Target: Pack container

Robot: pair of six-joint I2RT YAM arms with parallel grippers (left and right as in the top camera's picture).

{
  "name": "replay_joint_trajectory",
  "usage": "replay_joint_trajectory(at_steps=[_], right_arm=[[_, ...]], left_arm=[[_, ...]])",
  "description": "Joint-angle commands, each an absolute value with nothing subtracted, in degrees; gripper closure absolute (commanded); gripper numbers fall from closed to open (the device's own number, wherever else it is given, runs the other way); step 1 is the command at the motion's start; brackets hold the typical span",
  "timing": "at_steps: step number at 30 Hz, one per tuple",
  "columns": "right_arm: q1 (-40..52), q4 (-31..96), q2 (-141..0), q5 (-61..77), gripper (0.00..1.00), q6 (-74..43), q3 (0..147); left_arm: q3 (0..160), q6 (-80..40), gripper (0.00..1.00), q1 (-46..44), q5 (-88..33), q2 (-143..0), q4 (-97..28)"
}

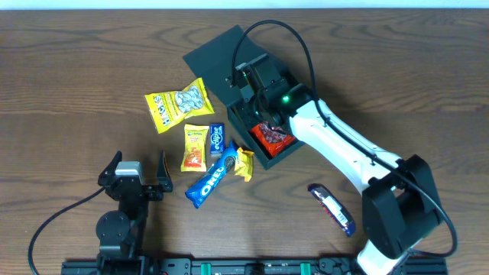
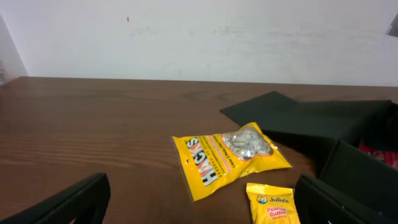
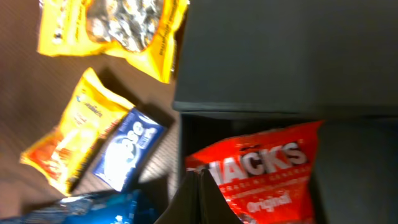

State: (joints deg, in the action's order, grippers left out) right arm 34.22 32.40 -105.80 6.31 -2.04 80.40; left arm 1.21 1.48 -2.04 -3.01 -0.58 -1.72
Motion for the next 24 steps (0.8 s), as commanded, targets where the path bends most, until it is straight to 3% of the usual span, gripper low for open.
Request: replay_joint_trajectory(at_steps=[1,24], right_arm=[[34.2,32.9,-107.5,2.7,0.99,3.9,80.2],[34.1,15.6,-118.1,9.0,0.99,-6.9,80.2]], left_arm=[[0.2,1.3,0.05,-2.2,-2.4,-0.2,-4.3],[0.2,1.3,0.05,-2.2,-2.4,-0.2,-4.3]])
